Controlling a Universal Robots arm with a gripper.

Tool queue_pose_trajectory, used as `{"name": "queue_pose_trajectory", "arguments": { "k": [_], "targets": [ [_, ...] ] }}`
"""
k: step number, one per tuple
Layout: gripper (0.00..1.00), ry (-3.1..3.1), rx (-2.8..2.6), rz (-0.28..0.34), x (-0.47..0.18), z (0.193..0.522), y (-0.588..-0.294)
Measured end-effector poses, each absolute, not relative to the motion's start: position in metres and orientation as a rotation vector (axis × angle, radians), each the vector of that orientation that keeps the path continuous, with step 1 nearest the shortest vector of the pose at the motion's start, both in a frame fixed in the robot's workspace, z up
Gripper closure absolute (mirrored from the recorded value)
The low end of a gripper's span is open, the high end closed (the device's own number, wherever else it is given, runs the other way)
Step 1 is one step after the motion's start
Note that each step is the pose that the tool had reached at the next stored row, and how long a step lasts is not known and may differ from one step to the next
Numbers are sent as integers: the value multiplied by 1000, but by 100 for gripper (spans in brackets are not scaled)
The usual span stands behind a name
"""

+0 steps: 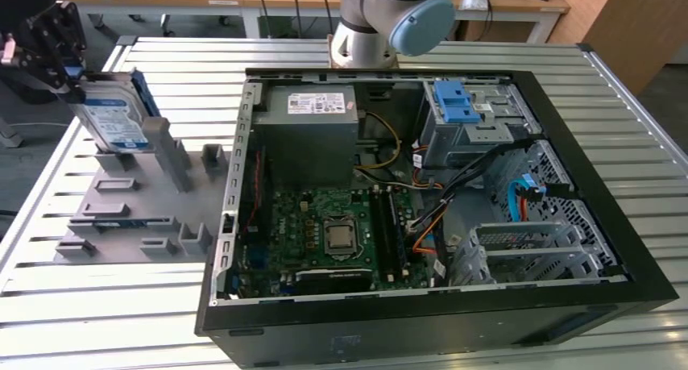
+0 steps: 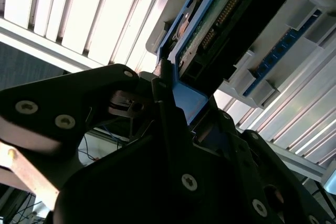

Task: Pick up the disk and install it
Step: 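Pick up the disk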

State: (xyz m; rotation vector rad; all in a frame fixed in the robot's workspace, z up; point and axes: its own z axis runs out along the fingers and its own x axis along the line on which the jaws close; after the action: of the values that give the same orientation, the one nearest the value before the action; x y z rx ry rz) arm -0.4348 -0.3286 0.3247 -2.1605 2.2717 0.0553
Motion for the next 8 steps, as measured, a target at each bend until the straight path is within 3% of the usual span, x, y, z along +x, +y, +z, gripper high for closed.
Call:
{"name": "queue_pose_trajectory", "arguments": {
  "k": [8],
  "targets": [
    [63, 2272, -2160, 55, -435, 329, -329]
  ]
}}
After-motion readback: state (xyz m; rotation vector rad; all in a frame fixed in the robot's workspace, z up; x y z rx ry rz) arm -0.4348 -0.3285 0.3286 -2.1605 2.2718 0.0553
